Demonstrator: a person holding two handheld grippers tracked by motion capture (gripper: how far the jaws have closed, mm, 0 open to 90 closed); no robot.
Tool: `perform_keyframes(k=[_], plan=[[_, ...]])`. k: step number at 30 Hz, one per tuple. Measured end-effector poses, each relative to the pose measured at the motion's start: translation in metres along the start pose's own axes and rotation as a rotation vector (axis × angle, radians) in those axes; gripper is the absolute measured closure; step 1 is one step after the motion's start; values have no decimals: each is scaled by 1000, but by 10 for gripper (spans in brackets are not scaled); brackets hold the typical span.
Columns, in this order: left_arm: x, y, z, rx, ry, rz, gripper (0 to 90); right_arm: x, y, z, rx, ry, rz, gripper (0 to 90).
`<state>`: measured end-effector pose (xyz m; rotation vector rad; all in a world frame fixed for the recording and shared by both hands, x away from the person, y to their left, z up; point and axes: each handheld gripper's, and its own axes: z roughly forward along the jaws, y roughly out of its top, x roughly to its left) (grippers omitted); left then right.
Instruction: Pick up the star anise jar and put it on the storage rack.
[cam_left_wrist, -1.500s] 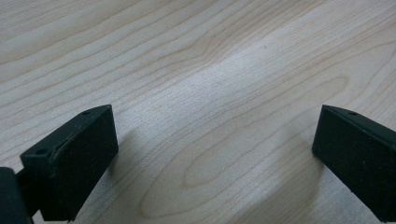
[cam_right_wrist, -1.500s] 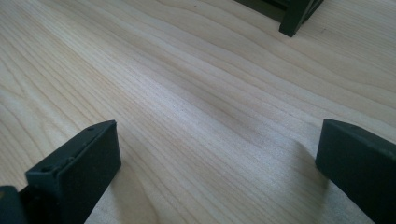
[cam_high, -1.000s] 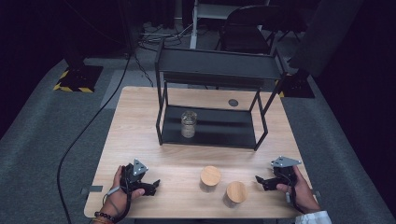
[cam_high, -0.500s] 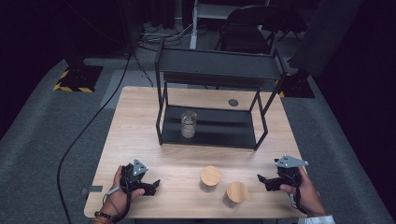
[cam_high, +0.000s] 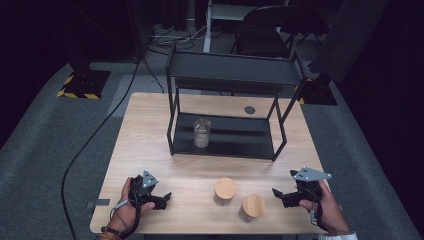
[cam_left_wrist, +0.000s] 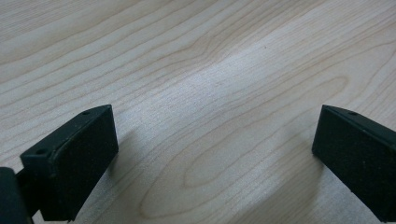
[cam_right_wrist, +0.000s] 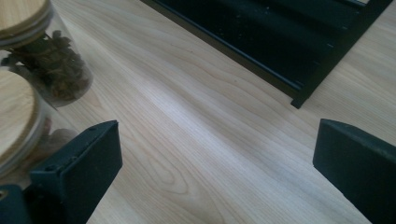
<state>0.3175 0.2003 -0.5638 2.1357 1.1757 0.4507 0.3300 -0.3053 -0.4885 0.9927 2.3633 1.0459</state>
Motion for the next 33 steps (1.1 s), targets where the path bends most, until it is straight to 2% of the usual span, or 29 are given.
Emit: perform_keyframes(k=[7,12,27,33], plan=[[0,0,0,0,0,0,0,6,5,0,-7,32,4,12],[0,0,0,0,0,0,0,14,15,0,-13,58,-12,12],[0,0,0,0,0,0,0,52,52,11,-13,165,-144,18],[0,0,0,0,0,0,0,68,66,20,7,231,-197,18]])
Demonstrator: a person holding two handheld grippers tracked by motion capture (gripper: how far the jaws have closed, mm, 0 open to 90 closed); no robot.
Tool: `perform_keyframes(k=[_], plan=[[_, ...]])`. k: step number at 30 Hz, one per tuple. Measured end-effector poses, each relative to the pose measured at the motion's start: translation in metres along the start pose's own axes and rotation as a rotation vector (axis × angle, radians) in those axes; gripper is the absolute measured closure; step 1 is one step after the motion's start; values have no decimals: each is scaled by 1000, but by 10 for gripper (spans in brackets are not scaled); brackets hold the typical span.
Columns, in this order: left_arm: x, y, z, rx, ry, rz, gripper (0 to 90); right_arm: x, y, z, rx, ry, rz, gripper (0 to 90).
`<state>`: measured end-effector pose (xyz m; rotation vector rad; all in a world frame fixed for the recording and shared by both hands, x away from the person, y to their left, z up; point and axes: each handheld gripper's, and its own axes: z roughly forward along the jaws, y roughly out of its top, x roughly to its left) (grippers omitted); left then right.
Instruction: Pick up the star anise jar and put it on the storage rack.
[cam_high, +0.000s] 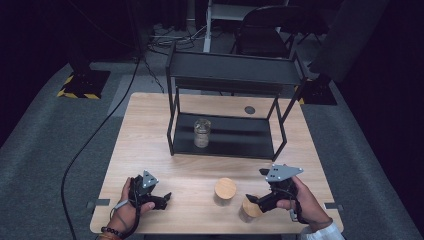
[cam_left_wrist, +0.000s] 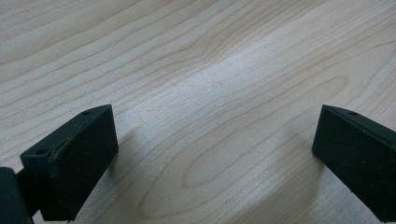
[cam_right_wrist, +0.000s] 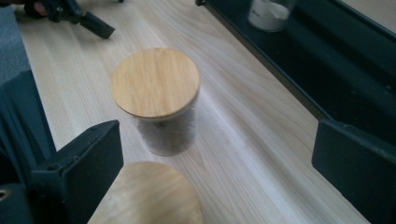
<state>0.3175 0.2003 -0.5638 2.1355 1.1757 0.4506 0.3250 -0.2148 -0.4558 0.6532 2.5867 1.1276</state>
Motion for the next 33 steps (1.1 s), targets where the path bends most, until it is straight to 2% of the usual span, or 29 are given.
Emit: perform_keyframes(k=[10,19,33], plan=[[0,0,0,0,0,0,0,13,19,21,74,77,-67,18],[0,0,0,0,0,0,0,18,30,33,114,94,-120,18],[0,0,0,0,0,0,0,24,40,51,185,120,-168,20]])
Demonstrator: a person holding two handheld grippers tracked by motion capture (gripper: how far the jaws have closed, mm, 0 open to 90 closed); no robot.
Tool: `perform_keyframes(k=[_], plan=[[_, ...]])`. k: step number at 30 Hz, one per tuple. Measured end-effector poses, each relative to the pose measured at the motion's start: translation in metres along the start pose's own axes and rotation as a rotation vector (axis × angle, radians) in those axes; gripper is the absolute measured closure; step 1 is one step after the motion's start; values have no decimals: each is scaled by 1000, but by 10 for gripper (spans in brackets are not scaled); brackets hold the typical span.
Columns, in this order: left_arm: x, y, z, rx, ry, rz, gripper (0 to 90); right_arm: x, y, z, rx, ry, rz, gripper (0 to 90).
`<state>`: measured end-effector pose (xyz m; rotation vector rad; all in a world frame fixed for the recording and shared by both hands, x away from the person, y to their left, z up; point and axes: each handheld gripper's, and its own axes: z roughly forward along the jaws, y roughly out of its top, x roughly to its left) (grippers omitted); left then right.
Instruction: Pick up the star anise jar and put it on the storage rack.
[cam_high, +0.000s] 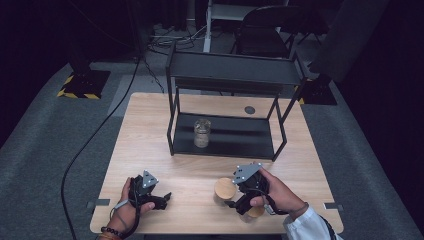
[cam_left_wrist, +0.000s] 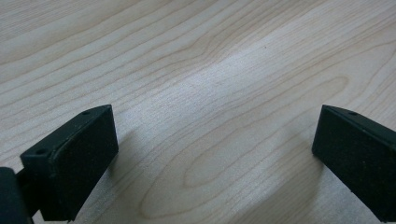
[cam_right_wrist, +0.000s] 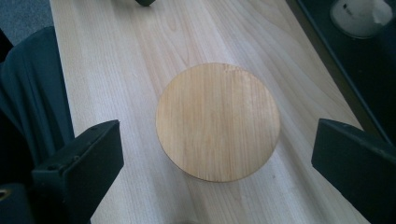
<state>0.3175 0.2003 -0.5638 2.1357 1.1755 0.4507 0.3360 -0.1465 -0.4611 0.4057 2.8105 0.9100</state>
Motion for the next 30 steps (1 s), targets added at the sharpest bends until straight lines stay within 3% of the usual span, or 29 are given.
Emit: perform_keyframes(k=[20,30], plan=[[0,0,0,0,0,1,0,0,9,26,118,27,-38,35],[0,0,0,0,0,1,0,-1,11,37,173,14,-36,153]])
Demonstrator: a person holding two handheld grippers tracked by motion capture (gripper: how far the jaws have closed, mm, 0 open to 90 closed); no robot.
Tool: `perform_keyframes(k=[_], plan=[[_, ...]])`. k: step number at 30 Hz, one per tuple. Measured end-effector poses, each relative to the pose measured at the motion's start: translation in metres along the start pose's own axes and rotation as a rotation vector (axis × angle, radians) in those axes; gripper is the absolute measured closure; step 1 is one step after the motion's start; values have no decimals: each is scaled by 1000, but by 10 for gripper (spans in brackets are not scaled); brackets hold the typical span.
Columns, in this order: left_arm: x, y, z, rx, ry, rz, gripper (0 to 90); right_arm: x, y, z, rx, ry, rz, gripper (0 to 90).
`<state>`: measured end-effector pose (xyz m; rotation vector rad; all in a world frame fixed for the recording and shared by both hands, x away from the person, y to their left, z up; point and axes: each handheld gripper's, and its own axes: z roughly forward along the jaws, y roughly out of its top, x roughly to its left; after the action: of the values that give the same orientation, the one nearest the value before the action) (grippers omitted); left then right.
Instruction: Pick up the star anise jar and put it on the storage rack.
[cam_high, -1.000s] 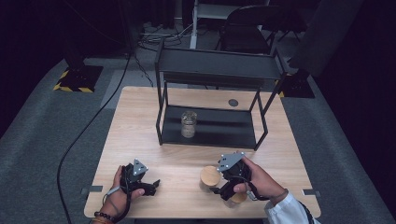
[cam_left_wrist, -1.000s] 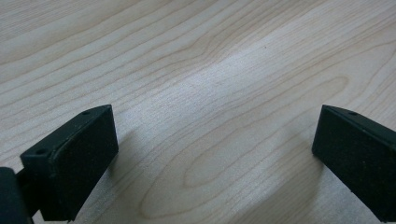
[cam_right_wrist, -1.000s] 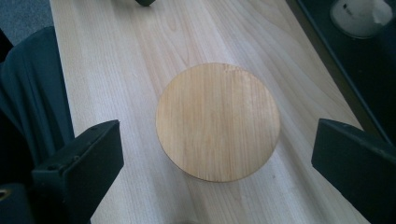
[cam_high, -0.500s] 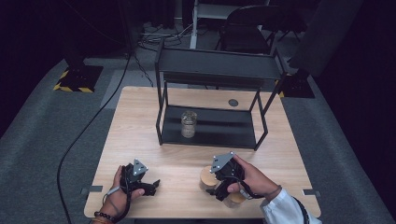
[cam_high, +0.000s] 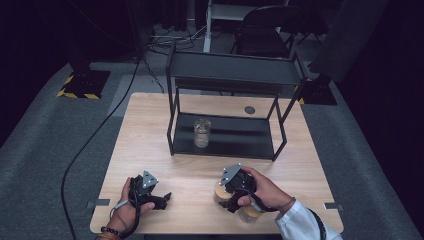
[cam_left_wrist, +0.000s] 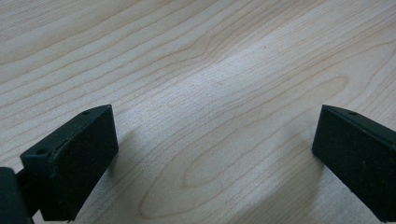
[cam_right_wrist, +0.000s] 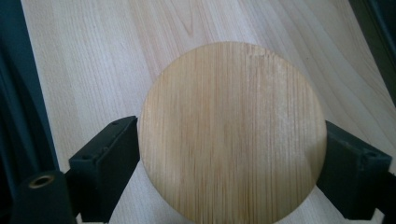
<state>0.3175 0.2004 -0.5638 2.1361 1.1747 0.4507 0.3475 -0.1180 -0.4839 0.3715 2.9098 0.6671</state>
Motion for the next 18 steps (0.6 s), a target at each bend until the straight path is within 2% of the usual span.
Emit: perform_keyframes(k=[5,18], plan=[[0,0,0,0,0,1,0,-2,0,4,17,-12,25,231],[0,0,0,0,0,0,0,-4,0,4,26,6,22,238]])
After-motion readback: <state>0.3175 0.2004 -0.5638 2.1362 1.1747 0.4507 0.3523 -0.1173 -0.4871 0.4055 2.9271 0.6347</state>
